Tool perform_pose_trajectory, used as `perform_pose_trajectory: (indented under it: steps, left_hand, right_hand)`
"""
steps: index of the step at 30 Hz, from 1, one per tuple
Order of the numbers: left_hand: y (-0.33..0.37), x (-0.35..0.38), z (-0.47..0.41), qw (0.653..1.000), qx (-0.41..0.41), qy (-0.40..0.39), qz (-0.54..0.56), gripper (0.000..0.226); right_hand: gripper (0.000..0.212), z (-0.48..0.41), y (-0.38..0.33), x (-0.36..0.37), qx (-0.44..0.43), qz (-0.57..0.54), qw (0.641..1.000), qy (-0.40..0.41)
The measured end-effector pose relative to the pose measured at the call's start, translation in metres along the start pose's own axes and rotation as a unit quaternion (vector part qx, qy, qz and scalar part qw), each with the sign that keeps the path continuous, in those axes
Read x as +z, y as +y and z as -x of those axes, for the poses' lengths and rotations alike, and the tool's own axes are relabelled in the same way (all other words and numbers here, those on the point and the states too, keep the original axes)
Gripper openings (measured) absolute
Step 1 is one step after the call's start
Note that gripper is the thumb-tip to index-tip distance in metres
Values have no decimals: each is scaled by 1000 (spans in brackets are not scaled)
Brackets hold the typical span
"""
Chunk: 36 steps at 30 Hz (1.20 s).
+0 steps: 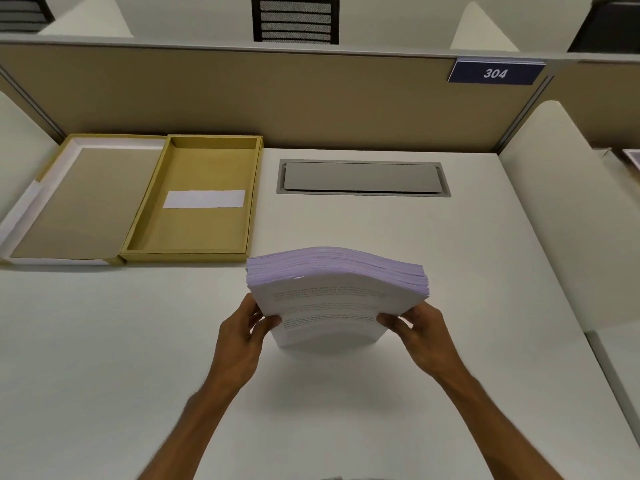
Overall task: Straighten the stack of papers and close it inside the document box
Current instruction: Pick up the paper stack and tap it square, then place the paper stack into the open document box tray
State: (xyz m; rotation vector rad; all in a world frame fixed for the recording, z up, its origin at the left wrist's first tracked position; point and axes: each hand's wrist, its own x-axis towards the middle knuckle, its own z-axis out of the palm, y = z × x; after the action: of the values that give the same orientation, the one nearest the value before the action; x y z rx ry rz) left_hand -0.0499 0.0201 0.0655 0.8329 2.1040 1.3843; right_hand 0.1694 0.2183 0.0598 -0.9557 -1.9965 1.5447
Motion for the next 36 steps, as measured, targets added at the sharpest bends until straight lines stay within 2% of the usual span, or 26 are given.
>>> perform_pose_trajectory:
  steps: [2,6,12,18,22,29,36]
  left_hand:
    - [-3,1,0,1000,-6,9,-5,50]
    - [-2,6,-7,999,-29,39,-2,47]
    - [7,-6,-20,999,-39,10,-27,25]
    - [6,-17,-25,986,-162,-9,36,27]
    - [0,-29,-23,978,-204,-15,52,27]
    - [-25,-77,-38,972,-229,-18,44,23]
    - [-50,-167,-93,965,-247,-52,72,18]
  right_hand:
    - [58,0,8,0,6,-5,1000,2]
    - [51,-6,9,3,-7,-28,999,18]
    - [31,-27,4,1,3,-14,1000,-21]
    - [27,-42,7,18,76,-53,993,-68]
    - [24,-46,9,38,138,-75,984,-86]
    - [23,-57,-1,88,159,-81,981,-73]
    - [26,-87,-35,167,169,-104,980,-24]
